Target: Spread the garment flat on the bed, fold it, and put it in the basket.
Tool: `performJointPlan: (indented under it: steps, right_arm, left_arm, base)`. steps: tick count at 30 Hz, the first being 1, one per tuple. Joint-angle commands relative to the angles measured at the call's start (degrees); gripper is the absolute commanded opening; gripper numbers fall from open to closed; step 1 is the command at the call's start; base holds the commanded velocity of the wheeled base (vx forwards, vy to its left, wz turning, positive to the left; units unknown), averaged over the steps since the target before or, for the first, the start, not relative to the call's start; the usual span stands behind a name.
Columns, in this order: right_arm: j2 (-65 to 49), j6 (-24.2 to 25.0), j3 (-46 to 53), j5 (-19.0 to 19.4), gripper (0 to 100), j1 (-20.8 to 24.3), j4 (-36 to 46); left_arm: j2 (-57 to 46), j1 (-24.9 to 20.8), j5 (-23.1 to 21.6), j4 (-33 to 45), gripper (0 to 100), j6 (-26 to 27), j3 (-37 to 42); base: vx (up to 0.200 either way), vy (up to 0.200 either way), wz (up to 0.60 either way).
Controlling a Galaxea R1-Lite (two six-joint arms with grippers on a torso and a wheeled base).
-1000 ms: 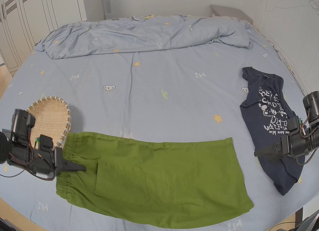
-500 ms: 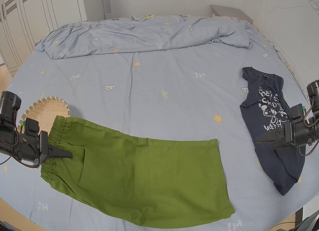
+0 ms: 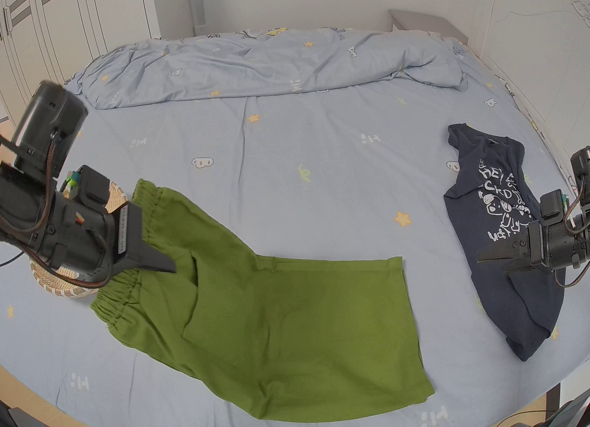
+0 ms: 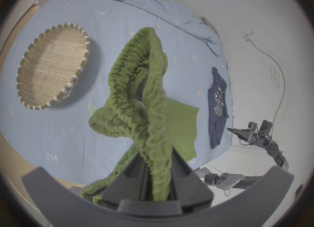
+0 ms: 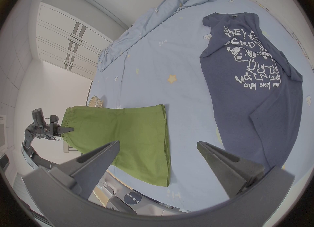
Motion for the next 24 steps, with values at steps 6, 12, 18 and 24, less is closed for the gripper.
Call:
performJointPlan:
  steps: [6,12,18,24]
  right_arm:
    - [-1.4,0.0,-0.5,-0.1,100,0.1,1.1]
    - [-1.9,0.0,-0.4,-0.1,100,0.1,1.1]
    - [-1.8,0.0,-0.3,-0.1,100,0.0,1.1]
    - [-1.8,0.0,-0.2,-0.1,100,0.0,1.1]
  left_arm:
    - [14.3,-12.6,6.9,3.2,0,-10.8,-13.0]
    - [16.5,-17.6,7.5,3.2,0,-12.9,-16.3]
    - [16.7,-23.4,9.2,3.2,0,-13.3,-16.9]
    - [18.7,-27.6,12.8,3.2,0,-13.7,-18.0]
  base:
    - [0.0,0.0,0.0]
    - [0.0,0.0,0.0]
    - [0.0,0.0,0.0]
    - [0.0,0.0,0.0]
